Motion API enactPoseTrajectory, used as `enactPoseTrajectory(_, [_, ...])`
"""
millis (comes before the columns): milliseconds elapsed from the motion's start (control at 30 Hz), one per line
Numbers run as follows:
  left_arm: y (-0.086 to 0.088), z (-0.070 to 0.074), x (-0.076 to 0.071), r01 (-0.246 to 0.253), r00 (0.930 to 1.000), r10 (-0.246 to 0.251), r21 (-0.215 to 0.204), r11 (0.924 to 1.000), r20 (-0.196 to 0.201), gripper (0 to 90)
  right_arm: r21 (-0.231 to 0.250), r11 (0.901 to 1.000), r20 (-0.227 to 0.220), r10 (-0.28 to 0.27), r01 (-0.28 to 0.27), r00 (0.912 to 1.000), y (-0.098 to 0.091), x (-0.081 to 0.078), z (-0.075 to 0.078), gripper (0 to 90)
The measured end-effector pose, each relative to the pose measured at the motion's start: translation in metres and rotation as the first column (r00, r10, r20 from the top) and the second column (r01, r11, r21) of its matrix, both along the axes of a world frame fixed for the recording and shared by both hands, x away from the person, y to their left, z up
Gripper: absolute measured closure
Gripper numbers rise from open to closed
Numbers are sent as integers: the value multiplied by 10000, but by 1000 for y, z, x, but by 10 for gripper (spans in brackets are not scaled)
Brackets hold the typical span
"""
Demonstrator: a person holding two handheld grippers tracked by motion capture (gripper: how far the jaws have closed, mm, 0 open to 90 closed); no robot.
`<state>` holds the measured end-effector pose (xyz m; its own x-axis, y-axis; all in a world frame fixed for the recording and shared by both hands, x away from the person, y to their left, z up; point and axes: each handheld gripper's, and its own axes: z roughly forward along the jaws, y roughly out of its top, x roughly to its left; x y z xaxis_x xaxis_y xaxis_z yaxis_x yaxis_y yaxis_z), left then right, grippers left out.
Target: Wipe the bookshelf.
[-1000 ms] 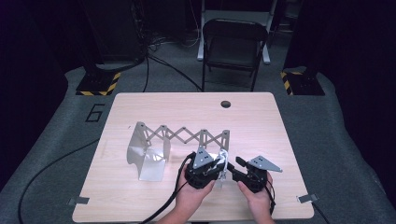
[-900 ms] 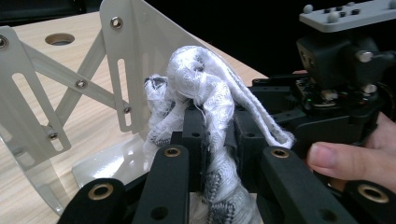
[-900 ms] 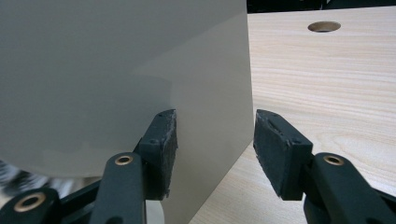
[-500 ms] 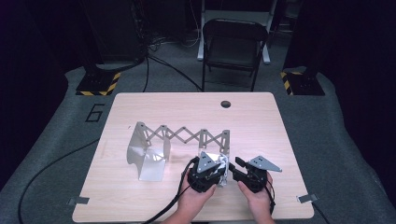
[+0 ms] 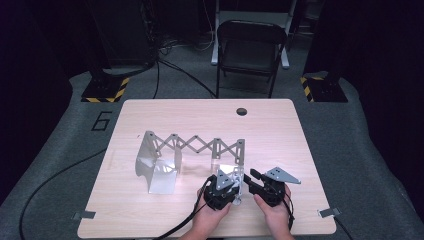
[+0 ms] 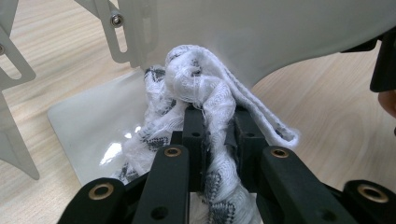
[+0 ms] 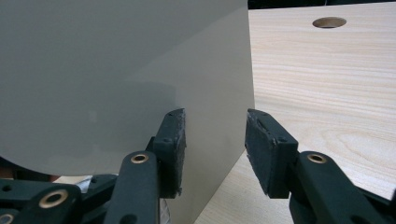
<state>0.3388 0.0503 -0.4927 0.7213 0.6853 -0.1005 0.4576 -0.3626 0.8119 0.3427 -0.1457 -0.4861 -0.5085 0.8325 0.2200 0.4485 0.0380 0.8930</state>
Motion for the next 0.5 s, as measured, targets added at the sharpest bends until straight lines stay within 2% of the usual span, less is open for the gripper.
enactPoseTrajectory(67, [1, 5, 0, -24, 10000, 24, -114, 9999, -43, 787, -94, 9999, 82, 36, -36, 10000, 0, 0, 0, 561])
enactPoseTrajectory(200, [4, 29, 2, -167, 9994, 183, -530, 9985, 303, 787, -35, 10000, 2, 43, -43, 10000, -1, 0, 0, 546])
enactPoseTrajectory(333, [5, 53, 16, -370, 9962, 428, -759, 9964, 763, 787, -75, 9999, 68, 108, -107, 9999, 2, 0, 0, 545])
enactPoseTrajectory(500, [2, 66, 31, -629, 9933, 703, -815, 9947, 917, 787, -84, 9998, 75, 192, -191, 9998, 3, 1, -1, 538])
